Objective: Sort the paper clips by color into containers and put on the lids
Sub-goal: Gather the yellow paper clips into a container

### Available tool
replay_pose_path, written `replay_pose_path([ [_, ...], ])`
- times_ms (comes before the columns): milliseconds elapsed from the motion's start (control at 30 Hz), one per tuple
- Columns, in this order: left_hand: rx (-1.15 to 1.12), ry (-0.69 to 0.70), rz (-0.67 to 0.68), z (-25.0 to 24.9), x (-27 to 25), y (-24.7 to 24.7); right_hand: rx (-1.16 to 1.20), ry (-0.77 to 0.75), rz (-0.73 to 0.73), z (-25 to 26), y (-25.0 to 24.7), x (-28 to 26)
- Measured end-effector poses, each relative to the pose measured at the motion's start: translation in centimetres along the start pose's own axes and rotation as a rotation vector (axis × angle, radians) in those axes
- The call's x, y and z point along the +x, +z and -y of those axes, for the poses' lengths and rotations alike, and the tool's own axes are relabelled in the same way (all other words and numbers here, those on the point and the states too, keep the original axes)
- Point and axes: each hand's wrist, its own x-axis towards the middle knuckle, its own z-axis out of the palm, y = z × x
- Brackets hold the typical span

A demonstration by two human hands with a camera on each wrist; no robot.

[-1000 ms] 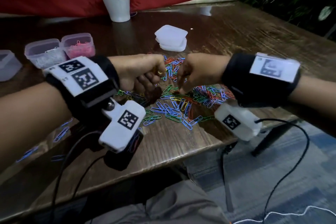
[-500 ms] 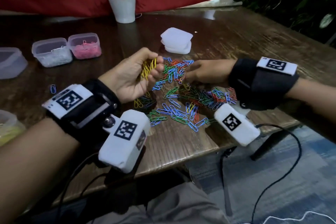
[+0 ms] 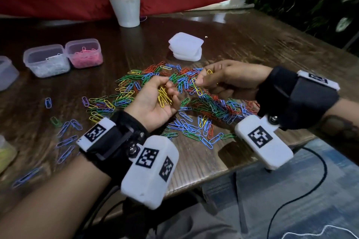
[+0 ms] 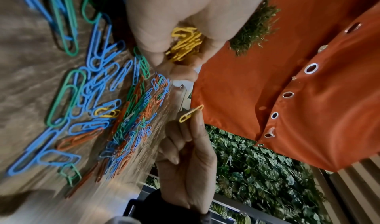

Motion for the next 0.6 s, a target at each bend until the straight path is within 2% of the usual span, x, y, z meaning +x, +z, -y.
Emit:
replay_pose_path([
  [200, 0.006, 0.023, 0.051, 0.2, -0.7, 0.2, -0.069, -0.070, -0.117, 1.2, 1.1, 0.2],
  [367, -0.039, 0.068, 0.144, 0.4, -1.9, 1.1, -0.473, -0.188, -0.162, 2.7, 3.9, 0.7],
  [433, -0.119, 0.080, 0.143, 0.3, -2.1, 1.2, -0.602, -0.191, -0.166, 3.6, 4.8, 1.0],
  [533, -0.270, 0.068, 0.133, -0.1, -2.1, 0.9, -0.640, -0.157, -0.225, 5.2, 5.6, 1.3],
  [600, -0.309, 0.074, 0.125, -0.2, -2.0, 0.8, -0.796, -0.163, -0.255, 6.0, 6.3, 1.0],
])
